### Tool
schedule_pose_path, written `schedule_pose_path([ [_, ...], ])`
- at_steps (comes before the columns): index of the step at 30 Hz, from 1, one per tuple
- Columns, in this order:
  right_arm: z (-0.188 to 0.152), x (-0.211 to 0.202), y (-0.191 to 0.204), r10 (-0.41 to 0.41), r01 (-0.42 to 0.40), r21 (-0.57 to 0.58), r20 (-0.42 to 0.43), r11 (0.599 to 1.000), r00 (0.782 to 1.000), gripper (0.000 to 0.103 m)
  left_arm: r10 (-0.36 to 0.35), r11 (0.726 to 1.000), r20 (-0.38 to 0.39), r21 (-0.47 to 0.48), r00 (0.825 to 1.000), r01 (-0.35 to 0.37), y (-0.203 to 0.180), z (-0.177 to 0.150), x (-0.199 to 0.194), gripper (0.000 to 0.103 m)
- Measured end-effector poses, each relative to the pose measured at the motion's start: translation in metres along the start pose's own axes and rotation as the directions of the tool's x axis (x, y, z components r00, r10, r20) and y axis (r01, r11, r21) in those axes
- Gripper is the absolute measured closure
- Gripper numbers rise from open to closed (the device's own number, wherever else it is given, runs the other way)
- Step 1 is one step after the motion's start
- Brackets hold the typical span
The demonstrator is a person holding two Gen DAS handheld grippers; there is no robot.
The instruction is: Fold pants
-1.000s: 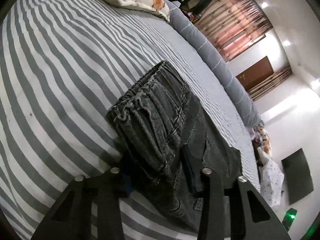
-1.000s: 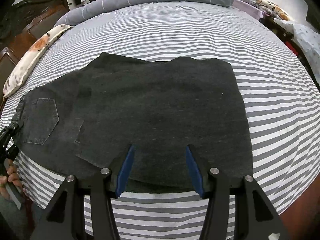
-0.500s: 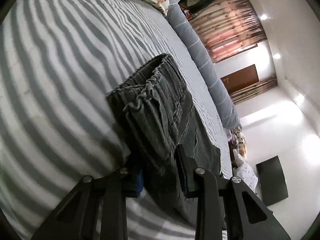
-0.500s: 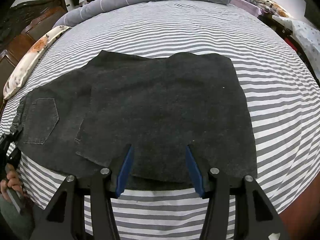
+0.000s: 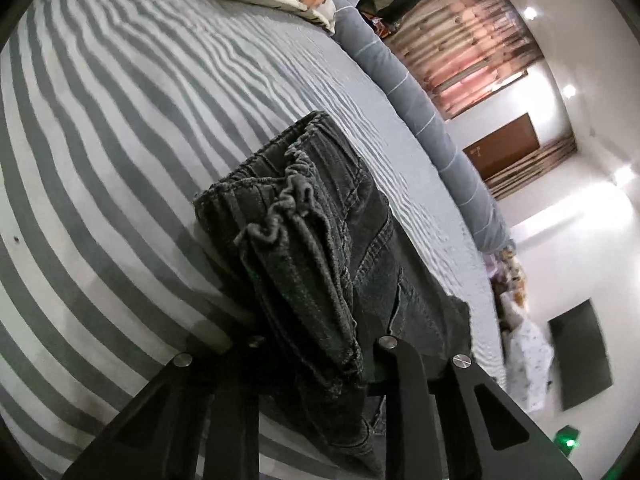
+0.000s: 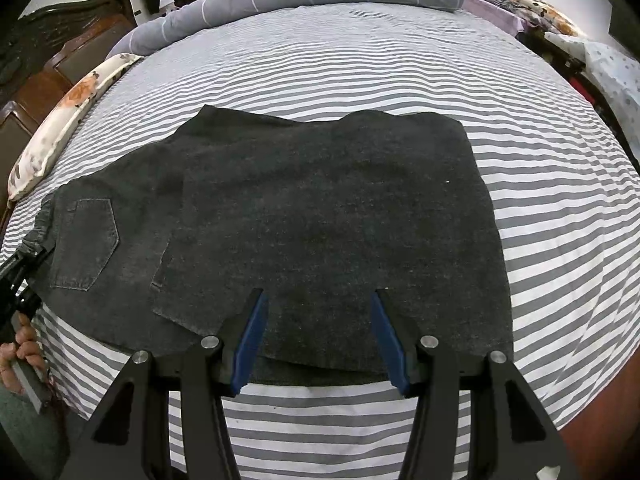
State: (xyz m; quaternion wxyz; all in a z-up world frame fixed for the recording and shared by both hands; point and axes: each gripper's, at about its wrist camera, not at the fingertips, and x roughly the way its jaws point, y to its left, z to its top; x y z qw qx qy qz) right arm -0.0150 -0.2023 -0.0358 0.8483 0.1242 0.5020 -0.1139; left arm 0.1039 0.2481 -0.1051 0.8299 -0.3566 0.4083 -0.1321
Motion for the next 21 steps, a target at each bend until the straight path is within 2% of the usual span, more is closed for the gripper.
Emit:
schedule_pose_path([
  [4, 0.0, -0.004, -0.006, 0.011, -0.011, 0.018, 0.011, 1.0, 1.0, 0.052, 0.045, 0.998, 0.01, 0.049, 0.999, -0.046, -0.015, -0.001, -0.002, 0.085],
  [10, 0.002, -0.008, -0.015, 0.047, -0.048, 0.042, 0.023, 0.998, 0.999, 0.052, 0.058, 0.99, 0.042, 0.125, 0.997, -0.063, -0.048, 0.007, -0.013, 0.087],
  [17, 0.001, -0.019, -0.029, 0.119, -0.122, 0.073, 0.054, 0.99, 0.991, 0.052, 0.046, 0.955, 0.102, 0.288, 0.994, -0.074, -0.133, -0.002, -0.037, 0.088],
  [21, 0.001, -0.025, -0.044, 0.164, -0.171, 0.108, 0.071, 0.979, 0.984, 0.05, 0.017, 0.941, 0.096, 0.335, 0.995, -0.048, -0.181, -0.012, -0.041, 0.088],
])
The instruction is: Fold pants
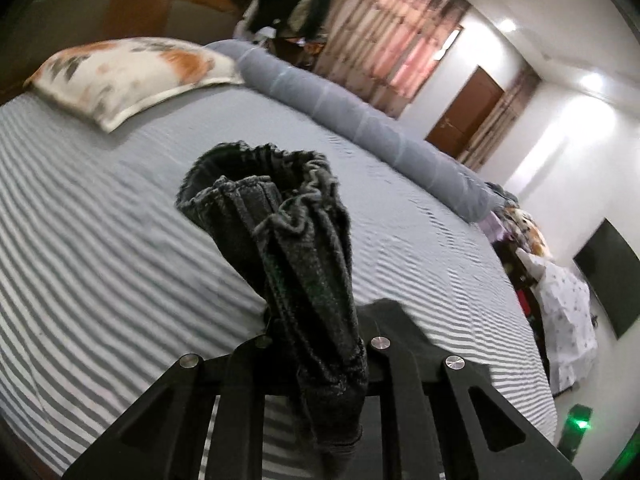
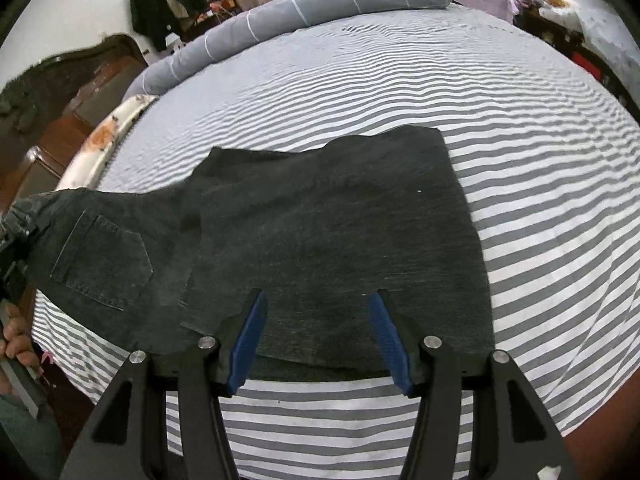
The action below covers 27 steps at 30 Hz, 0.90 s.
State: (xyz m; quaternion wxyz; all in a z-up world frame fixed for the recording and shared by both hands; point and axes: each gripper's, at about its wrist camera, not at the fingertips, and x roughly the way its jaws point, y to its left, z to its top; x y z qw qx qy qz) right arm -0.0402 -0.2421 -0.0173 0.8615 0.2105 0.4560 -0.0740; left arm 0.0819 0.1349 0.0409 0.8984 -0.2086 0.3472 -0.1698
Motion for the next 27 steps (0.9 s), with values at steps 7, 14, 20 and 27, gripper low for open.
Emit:
schedule_pose_path([
  [7, 0.004, -0.018, -0.038, 0.062, -0.064, 0.054, 0.036, 0.996, 0.997, 0.049, -0.11, 0.981, -0.035, 0.154, 0.993, 0.114, -0.12, -0.001, 0.007, 0.088],
  [14, -0.002, -0.029, -0.101, 0.07, -0.079, 0.169, 0.058, 0.982, 0.996, 0.048, -0.184, 0.943, -0.175, 0.246, 0.967, 0.224, -0.229, -0.055, 0.067, 0.088],
  [20, -0.012, -0.029, -0.152, 0.074, -0.082, 0.244, 0.043, 0.966, 0.996, 0.048, -0.125, 0.909, -0.298, 0.347, 0.946, 0.229, -0.283, -0.136, 0.133, 0.088],
  [27, -0.01, -0.022, -0.173, 0.133, -0.142, 0.243, 0.053, 0.96, 0.99, 0.047, -0.038, 0.84, -0.325, 0.502, 0.945, 0.207, -0.294, -0.199, 0.15, 0.079],
])
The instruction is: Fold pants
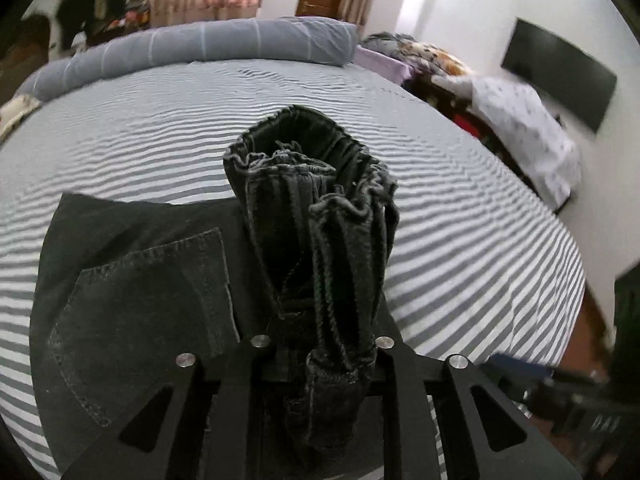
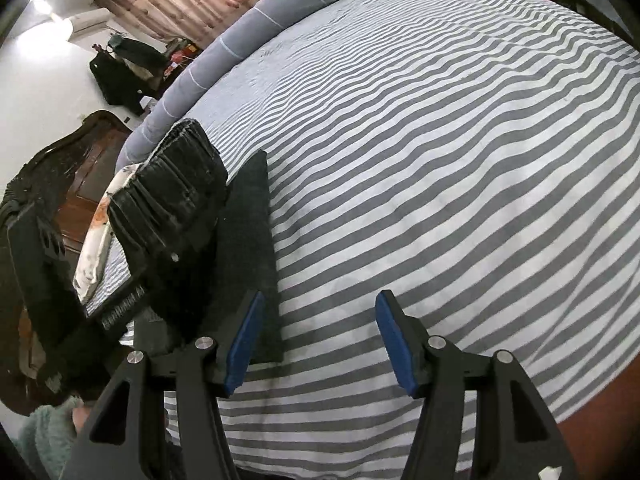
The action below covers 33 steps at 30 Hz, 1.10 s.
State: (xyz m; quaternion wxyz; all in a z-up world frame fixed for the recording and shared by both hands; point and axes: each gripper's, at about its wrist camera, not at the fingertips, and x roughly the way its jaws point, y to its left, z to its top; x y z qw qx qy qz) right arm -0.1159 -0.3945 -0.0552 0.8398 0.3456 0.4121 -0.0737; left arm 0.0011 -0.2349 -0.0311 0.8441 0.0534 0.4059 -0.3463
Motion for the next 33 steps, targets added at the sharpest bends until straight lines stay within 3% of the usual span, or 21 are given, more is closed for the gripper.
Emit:
schedule_pose_path([
  [4, 0.002, 0.004, -0.006, 0.01, -0.01, 0.011, 0.006, 1.0, 1.0, 0.047, -0.063, 0.997, -0.004, 0.054, 0.998, 0.063, -0.015, -0.003, -0.005, 0.036],
  [5, 0.003, 0.004, -0.008, 0.01, -0.01, 0.018, 0.008, 1.0, 1.0, 0.047, -0.067, 0.995, -0.002, 0.071, 0.998, 0.066, -0.019, -0.006, -0.008, 0.031],
  [9, 0.002, 0.002, -0.015, 0.008, -0.008, 0.038, 0.021, 0.999, 1.0, 0.047, -0.104, 0.983, 0.008, 0.156, 0.995, 0.101, -0.035, -0.014, -0.024, 0.029],
  [14, 0.0, -0.003, -0.013, 0.134, -0.135, 0.072, 0.025, 0.988, 0.991, 0.045, -0.123, 0.991, -0.006, 0.045, 0.992, 0.123, 0.002, -0.02, -0.05, 0.029],
  [17, 0.004, 0.006, 0.006, 0.206, -0.207, 0.067, 0.011, 0.976, 0.978, 0.04, -0.032, 0.999, 0.026, -0.042, 0.999, 0.033, 0.047, -0.02, -0.068, 0.029],
  [22, 0.017, 0.033, 0.035, 0.194, -0.192, 0.081, -0.023, 0.978, 0.981, 0.036, 0.142, 0.986, 0.025, -0.088, 0.99, -0.139, 0.107, -0.032, -0.081, 0.029],
  [27, 0.026, 0.058, 0.045, 0.187, -0.179, 0.181, -0.028, 0.967, 0.982, 0.037, 0.21, 0.968, -0.03, -0.137, 0.977, -0.212, 0.153, -0.048, -0.078, 0.029],
  [29, 0.03, 0.063, 0.048, 0.159, -0.153, 0.176, -0.019, 0.972, 0.987, 0.046, 0.2, 0.967, -0.054, -0.148, 0.978, -0.206, 0.163, -0.054, -0.073, 0.029],
  [30, 0.03, 0.065, 0.05, 0.131, -0.124, 0.167, -0.029, 0.978, 0.991, 0.067, 0.2, 0.967, -0.059, -0.151, 0.978, -0.207, 0.168, -0.058, -0.07, 0.029],
  [33, 0.025, 0.059, 0.052, 0.094, -0.088, 0.177, -0.023, 0.98, 0.995, 0.079, 0.186, 0.965, -0.071, -0.176, 0.98, -0.196, 0.179, -0.063, -0.065, 0.029],
])
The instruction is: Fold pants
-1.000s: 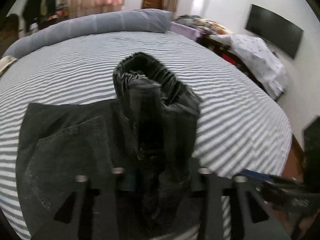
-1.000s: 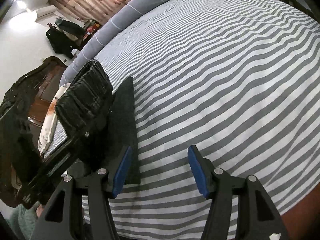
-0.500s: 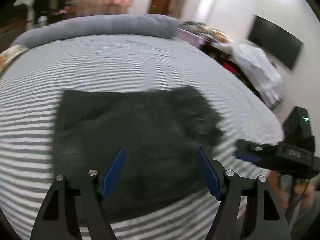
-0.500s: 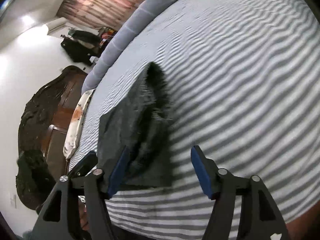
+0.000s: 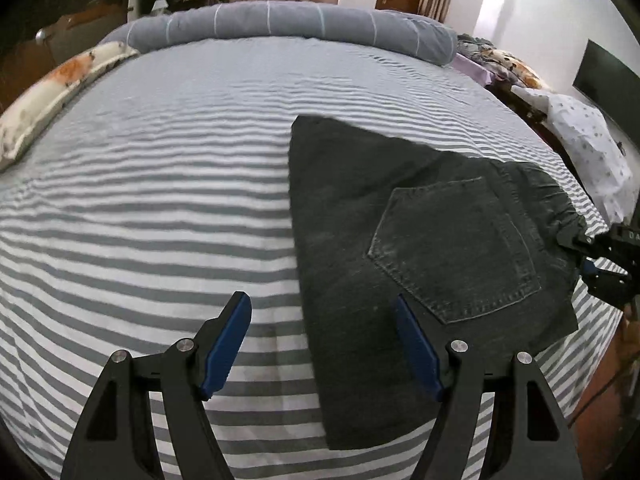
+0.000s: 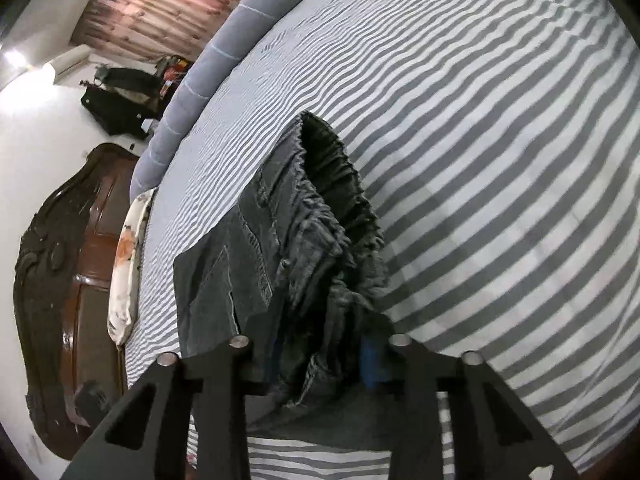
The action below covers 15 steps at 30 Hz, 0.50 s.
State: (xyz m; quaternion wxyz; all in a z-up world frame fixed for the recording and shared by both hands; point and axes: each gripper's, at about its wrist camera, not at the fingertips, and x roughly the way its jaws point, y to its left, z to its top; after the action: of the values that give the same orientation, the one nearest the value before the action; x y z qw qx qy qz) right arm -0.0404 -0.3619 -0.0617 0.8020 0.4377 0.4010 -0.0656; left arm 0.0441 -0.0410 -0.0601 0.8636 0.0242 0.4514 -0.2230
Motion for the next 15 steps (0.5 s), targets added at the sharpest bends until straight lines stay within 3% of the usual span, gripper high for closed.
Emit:
schedule_pose_path([
  [5, -0.012, -0.02, 0.003, -0.026, 0.026, -0.001, 0.026, 1.0, 0.999, 0.081, -0.025, 1.0, 0.019, -0.011, 1.0, 0.025, 0.012, 0.0, -0.005, 0.029],
  [8, -0.013, -0.01, -0.005, -0.049, 0.049, -0.016, 0.007, 0.999, 0.999, 0.08, -0.045, 0.999, 0.015, -0.006, 0.999, 0.045, 0.018, 0.001, -0.009, 0.029],
  [10, -0.015, -0.003, -0.012, -0.067, 0.067, -0.022, -0.016, 0.998, 0.998, 0.065, -0.06, 0.998, -0.014, -0.026, 0.998, 0.059, 0.024, 0.002, -0.005, 0.029],
  [13, -0.019, -0.004, -0.018, -0.022, 0.023, 0.009, -0.057, 1.0, 0.998, 0.044, -0.129, 0.989, -0.048, -0.082, 0.99, 0.125, 0.029, 0.003, -0.003, 0.029],
  [15, -0.024, -0.009, -0.017, 0.003, -0.004, -0.015, -0.057, 1.0, 0.998, 0.043, -0.163, 0.981, -0.054, -0.119, 0.985, 0.156, 0.032, 0.001, -0.005, 0.029],
])
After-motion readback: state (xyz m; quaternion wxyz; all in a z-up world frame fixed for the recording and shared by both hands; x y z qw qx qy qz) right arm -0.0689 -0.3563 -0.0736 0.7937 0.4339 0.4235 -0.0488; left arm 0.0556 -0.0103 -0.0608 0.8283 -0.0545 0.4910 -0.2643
